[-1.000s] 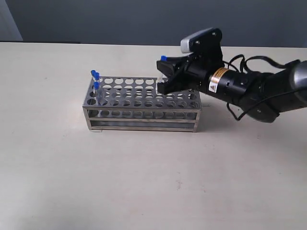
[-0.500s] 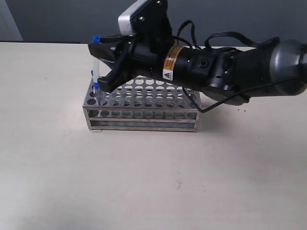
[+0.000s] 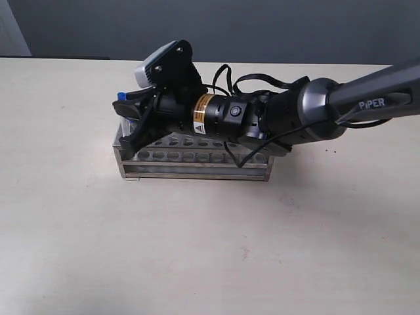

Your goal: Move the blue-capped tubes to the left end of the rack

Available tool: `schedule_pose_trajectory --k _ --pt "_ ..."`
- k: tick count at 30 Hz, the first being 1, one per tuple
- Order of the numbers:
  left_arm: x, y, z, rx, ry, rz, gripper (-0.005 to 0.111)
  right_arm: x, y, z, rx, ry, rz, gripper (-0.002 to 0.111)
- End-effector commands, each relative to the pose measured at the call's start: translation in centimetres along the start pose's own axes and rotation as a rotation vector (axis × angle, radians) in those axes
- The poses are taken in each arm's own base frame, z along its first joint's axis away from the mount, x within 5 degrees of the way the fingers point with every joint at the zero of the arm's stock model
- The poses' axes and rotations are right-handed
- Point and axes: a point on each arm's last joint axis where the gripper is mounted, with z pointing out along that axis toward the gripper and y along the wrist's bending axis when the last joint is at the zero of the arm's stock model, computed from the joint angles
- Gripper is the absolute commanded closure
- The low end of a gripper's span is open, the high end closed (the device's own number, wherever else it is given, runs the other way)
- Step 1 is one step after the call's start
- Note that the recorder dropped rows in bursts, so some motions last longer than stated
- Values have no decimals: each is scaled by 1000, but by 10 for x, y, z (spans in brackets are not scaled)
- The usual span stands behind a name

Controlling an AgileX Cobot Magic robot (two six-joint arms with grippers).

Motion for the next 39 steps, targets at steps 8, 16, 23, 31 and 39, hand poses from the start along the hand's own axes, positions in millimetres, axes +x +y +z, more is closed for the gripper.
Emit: schedule_pose_trajectory --k 8,16,23,31,39 --pt "-2 0 0 8 -12 -5 106 32 2 15 -63 49 -19 102" --pt "-2 0 0 8 -12 -5 106 34 3 24 -121 54 3 72" --pt "-2 0 0 8 -12 -5 106 26 -3 22 -61 77 8 68" --pt "-2 0 0 8 -12 -5 106 -44 -3 -6 23 6 -51 76" --pt "-2 0 0 8 -12 -5 106 -150 -11 -110 381 37 -122 108"
